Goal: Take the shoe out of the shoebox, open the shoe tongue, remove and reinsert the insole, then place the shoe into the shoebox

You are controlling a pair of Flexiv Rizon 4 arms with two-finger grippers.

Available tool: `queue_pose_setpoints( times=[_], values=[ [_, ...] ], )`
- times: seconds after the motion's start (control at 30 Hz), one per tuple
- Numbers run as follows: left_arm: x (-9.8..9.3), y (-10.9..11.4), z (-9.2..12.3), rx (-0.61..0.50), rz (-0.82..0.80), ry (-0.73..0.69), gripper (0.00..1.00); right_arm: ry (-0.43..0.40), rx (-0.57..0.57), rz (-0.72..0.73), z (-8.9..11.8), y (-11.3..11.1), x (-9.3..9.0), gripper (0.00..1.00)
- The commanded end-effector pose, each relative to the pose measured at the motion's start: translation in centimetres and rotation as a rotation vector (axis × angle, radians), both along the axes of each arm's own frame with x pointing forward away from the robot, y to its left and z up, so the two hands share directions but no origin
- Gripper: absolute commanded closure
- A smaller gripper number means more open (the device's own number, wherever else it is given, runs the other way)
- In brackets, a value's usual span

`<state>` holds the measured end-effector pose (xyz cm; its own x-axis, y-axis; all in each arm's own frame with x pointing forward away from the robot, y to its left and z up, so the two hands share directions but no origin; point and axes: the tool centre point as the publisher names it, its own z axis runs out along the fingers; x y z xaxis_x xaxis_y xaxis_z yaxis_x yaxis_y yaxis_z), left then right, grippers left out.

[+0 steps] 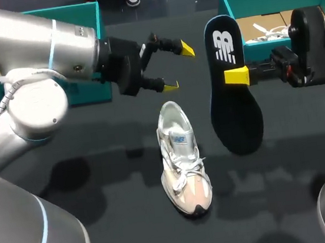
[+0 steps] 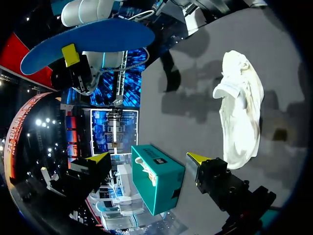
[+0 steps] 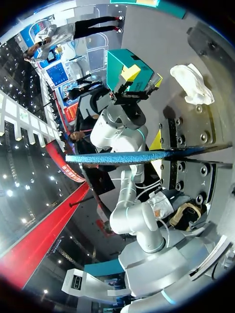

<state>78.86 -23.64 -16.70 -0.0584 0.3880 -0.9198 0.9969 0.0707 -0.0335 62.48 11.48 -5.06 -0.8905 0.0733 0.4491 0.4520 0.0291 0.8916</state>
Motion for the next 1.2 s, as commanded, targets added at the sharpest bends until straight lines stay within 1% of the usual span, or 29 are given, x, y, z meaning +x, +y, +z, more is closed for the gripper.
queue_pose_setpoints(
  times=[0.03,0.27,0.33,0.37,0.4,0.8,0.83,0.93,0.97,1.1,1.13,1.2],
  values=[
    [-0.4,0.6,0.4,-0.171,0.015,-0.030,0.00,0.083,0.003,0.047,-0.5,-1.0,3.4,1.00],
    [-0.5,1.6,1.9,-0.238,0.046,-0.072,0.00,0.193,0.018,0.075,-1.9,-3.4,9.1,1.00],
    [-0.5,2.0,2.6,-0.297,0.035,-0.076,0.00,0.239,0.050,0.071,-2.6,-4.1,10.5,1.00],
    [-0.5,2.2,2.9,-0.330,0.018,-0.073,0.00,0.267,0.044,0.057,-3.1,-4.4,11.1,1.00],
    [-0.5,2.2,2.9,-0.330,0.018,-0.073,0.00,0.282,-0.014,0.037,-3.4,-4.7,11.6,1.00],
    [-0.6,2.2,2.7,-0.335,0.017,-0.075,0.00,0.282,-0.014,0.037,-3.4,-4.7,11.6,1.00],
    [-0.7,2.1,2.6,-0.347,0.007,-0.063,0.00,0.310,-0.008,0.047,-3.6,-4.6,12.1,1.00],
    [-1.0,1.8,2.5,-0.375,-0.005,-0.054,0.00,0.436,0.005,0.079,-4.2,-4.1,14.1,1.00],
    [-1.1,1.7,2.6,-0.378,-0.009,-0.062,0.00,0.467,0.004,0.073,-4.4,-4.0,14.8,1.00],
    [-1.1,1.3,3.2,-0.405,-0.005,-0.057,0.00,0.625,0.067,0.076,-5.9,-4.0,16.8,1.00],
    [-1.1,1.2,3.4,-0.411,-0.009,-0.053,0.00,0.639,0.062,0.092,-6.2,-3.9,17.1,1.00],
    [-1.1,1.2,3.4,-0.411,-0.009,-0.053,0.00,0.639,0.062,0.092,-6.2,-3.9,17.1,1.00]
  ],
)
